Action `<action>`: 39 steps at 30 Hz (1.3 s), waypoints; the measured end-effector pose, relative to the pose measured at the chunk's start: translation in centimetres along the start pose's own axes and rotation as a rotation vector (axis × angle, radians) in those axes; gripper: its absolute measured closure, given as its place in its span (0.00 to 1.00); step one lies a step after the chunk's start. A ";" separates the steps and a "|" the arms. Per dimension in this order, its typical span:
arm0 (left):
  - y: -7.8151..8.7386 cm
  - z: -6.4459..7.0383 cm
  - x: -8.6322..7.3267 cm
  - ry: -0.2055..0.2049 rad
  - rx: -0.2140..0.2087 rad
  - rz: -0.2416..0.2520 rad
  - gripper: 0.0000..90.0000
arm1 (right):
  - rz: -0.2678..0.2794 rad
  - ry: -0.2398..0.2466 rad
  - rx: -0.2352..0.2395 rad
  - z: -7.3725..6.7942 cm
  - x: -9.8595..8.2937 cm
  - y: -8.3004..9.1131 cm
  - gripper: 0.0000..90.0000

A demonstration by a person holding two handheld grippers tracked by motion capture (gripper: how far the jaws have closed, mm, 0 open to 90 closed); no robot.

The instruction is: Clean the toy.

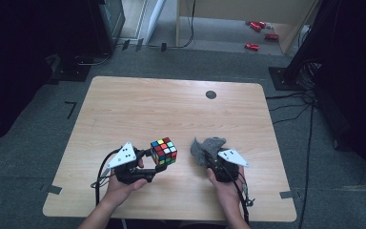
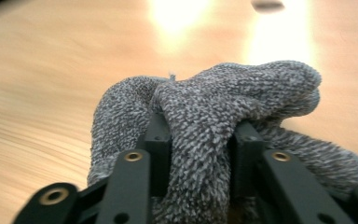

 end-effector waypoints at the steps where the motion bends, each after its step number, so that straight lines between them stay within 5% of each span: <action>1: 0.0 0.1 0.0 -0.003 -0.001 -0.001 0.39 | -0.032 0.003 -0.016 0.6 -0.5 -0.3 0.71; 5: -0.1 0.1 0.0 -0.003 -0.003 -0.002 0.39 | -0.108 -0.035 -0.030 2.5 -1.7 -1.0 0.57; 8: 0.0 0.0 -0.1 -0.001 -0.001 -0.004 0.39 | -0.109 -0.045 -0.009 3.1 -1.4 -1.0 0.42; 16: -0.1 -0.3 -0.5 -0.003 0.009 -0.021 0.39 | 0.042 0.007 -0.059 2.6 2.2 0.9 0.29; 22: -0.4 -0.1 -0.7 0.000 0.002 -0.029 0.39 | 0.102 0.068 0.077 -1.2 3.7 1.7 0.31; 26: -0.2 -0.3 -0.4 0.053 -0.021 -0.021 0.39 | 0.113 0.107 0.210 -3.7 3.2 1.7 0.34; 32: 0.0 -1.1 -0.4 0.062 0.037 -0.018 0.39 | 0.111 0.102 0.343 -6.4 2.3 1.7 0.35; 33: 0.0 -1.1 -0.5 0.055 0.049 -0.021 0.39 | 0.111 0.093 0.350 -6.7 2.3 1.8 0.35; 36: -0.4 -0.9 -1.3 -0.063 0.099 -0.074 0.39 | 0.145 0.051 0.348 -7.1 3.0 2.3 0.36; 39: -1.0 -0.5 -2.2 -0.110 0.113 -0.109 0.39 | 0.185 0.027 0.360 -7.6 3.9 2.9 0.37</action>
Point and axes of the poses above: each handheld gripper's, and its own axes: y roughly backward along the jaws, x roughly out of its top, z roughly to its right, the point moved 6 cm from there along -y, roughly forward along the jaws, and after that the axes turned 13 degrees about z, right-handed, at the moved point
